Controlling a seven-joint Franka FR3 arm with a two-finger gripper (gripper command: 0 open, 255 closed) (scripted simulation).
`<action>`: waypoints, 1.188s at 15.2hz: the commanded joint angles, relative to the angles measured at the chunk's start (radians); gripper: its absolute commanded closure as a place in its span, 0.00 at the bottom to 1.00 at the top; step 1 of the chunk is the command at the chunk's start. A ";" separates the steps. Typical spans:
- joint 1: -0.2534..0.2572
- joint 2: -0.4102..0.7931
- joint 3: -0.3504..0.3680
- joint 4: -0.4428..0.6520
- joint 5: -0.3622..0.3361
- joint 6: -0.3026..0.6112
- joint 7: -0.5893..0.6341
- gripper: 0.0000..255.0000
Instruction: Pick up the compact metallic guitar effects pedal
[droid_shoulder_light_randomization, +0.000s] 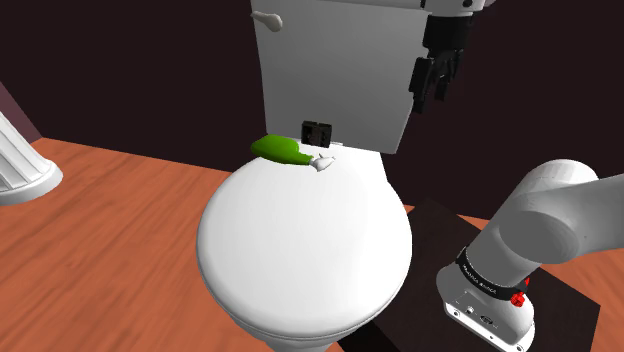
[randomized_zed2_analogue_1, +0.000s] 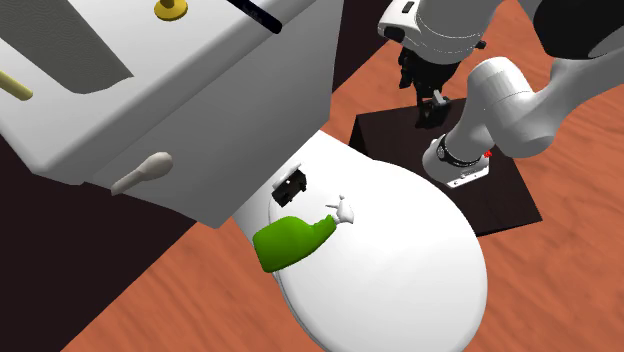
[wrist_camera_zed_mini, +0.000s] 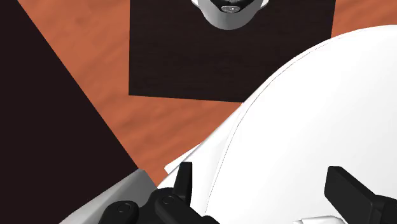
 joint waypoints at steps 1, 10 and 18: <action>0.000 0.000 0.000 0.000 0.000 0.000 0.000 0.00; -0.001 0.330 0.057 0.082 -0.003 0.230 0.068 0.00; -0.006 0.647 0.097 0.249 -0.043 0.361 0.137 0.00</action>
